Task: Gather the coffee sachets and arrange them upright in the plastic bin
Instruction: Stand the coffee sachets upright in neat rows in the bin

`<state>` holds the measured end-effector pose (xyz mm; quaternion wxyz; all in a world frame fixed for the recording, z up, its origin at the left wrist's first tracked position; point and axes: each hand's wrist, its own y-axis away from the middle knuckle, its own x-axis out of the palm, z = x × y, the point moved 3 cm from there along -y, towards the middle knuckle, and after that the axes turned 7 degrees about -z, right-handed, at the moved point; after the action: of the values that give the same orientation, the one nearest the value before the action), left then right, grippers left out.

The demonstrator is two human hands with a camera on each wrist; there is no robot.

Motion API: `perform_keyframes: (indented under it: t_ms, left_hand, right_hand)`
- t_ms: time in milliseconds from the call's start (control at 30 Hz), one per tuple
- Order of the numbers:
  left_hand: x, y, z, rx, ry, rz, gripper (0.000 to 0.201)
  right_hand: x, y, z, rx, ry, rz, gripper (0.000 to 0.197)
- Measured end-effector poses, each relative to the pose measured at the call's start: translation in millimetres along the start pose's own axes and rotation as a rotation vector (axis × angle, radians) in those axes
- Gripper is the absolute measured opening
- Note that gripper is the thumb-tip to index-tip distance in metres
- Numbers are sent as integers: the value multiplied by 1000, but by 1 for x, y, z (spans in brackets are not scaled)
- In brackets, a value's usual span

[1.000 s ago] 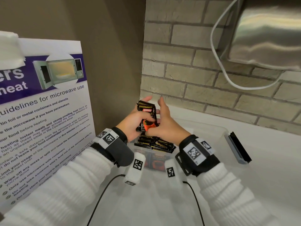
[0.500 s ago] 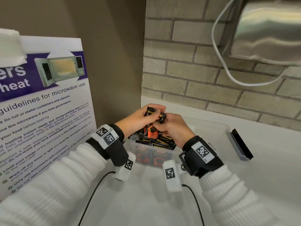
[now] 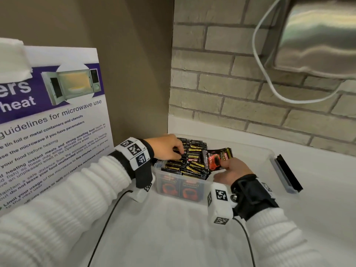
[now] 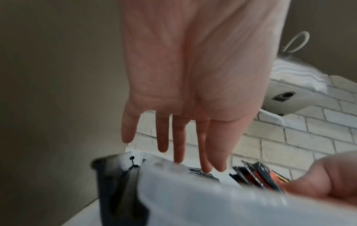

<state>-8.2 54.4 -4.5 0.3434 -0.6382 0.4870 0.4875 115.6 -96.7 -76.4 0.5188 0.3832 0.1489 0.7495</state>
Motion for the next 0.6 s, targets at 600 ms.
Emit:
perform_keyframes:
  t_ms: [600]
  left_hand:
    - [12,-19,-24,134,25,237,37]
  right_hand:
    - [17,7,-4,25,-155,45,42]
